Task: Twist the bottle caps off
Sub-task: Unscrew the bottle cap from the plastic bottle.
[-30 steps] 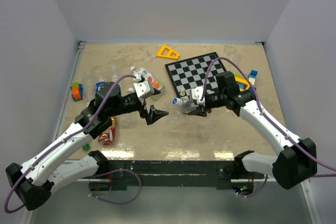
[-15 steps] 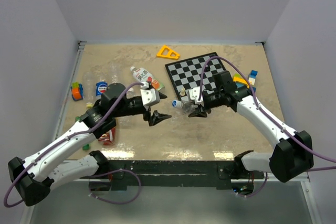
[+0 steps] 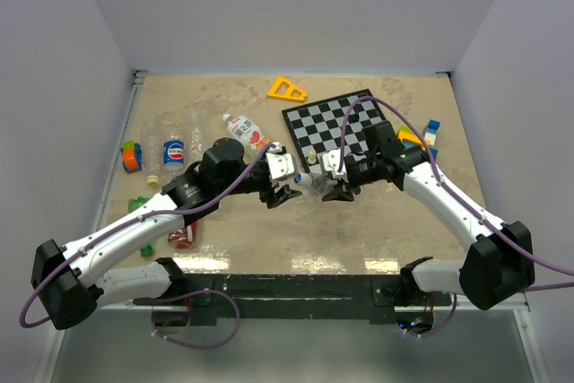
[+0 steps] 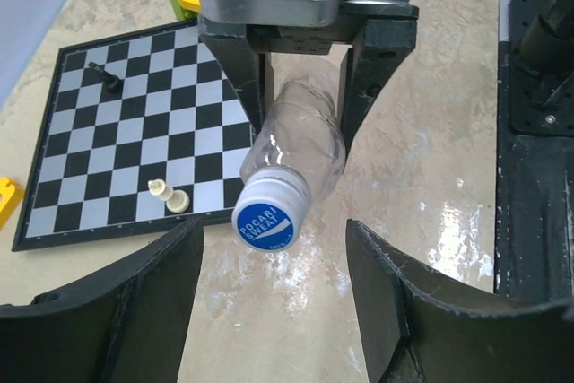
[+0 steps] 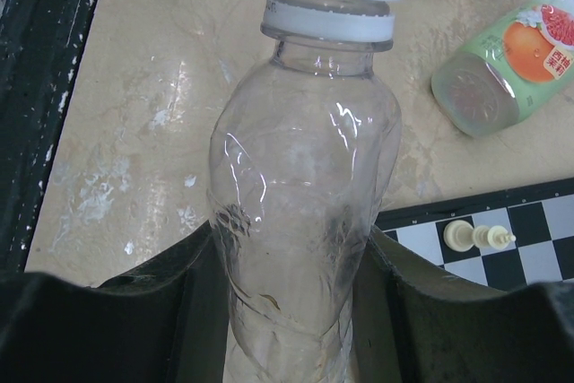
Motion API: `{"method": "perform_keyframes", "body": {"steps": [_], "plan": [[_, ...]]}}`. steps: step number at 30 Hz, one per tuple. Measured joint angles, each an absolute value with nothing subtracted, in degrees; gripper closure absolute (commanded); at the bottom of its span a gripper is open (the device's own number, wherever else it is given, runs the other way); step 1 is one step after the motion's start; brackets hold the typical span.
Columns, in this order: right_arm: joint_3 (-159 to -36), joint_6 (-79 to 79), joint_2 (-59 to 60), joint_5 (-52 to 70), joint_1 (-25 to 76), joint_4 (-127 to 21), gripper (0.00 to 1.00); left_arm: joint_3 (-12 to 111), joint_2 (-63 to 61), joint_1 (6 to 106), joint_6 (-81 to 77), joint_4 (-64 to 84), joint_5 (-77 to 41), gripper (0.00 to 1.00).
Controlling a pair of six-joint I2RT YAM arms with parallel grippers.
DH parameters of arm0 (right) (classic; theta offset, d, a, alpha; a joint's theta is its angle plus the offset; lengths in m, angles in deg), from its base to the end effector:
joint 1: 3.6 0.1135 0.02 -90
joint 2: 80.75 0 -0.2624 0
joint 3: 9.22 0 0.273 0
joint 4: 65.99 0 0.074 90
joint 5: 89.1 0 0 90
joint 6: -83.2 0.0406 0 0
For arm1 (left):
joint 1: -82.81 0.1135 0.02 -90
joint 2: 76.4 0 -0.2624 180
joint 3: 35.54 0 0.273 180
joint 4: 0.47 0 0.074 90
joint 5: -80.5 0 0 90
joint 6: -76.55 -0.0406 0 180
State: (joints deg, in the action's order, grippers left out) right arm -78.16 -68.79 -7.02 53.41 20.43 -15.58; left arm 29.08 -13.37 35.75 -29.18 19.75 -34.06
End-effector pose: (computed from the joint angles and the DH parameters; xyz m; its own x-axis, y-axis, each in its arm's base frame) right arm 0.2379 0.1414 0.2615 0.2317 -0.4850 -0.8433 -0.9728 -0.1208 -0.1979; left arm 0.1777 -0.2157 0.3195 0.0438 0.3149 -0.9481 0.9582 0.2555 0.1291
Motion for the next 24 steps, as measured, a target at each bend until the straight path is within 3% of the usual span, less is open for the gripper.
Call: {"method": "perform_keyframes", "body": {"steps": [7,15,17,19,20,21,24], "plan": [[-78.2,-68.9,-6.9,53.4,20.5,-15.3,1.00,29.1,-13.4,35.7,-29.8,18.5,-32.2,0.33],[-78.2,-69.1,-6.9,53.5,20.5,-15.1,1.00,29.9,-11.7,35.7,-30.6,18.4,-33.9,0.50],[-78.2,-69.2,-6.9,53.6,20.5,-15.1,1.00,30.3,-10.8,35.7,-30.6,18.3,-34.6,0.60],[-78.2,-69.3,-6.9,53.6,20.5,-15.1,1.00,30.4,-10.2,35.7,-30.4,18.3,-35.0,0.79],[-78.2,-69.4,-6.9,53.5,20.5,-15.0,1.00,30.5,-10.0,35.7,-30.5,18.3,-35.1,0.94],[-78.2,-69.5,-6.9,53.5,20.5,-14.8,1.00,30.5,-9.9,35.7,-30.5,18.3,-35.3,1.00],[-78.3,-69.6,-6.9,53.4,20.4,-14.7,1.00,30.8,-9.9,35.7,-29.5,18.4,-35.2,1.00]]}}
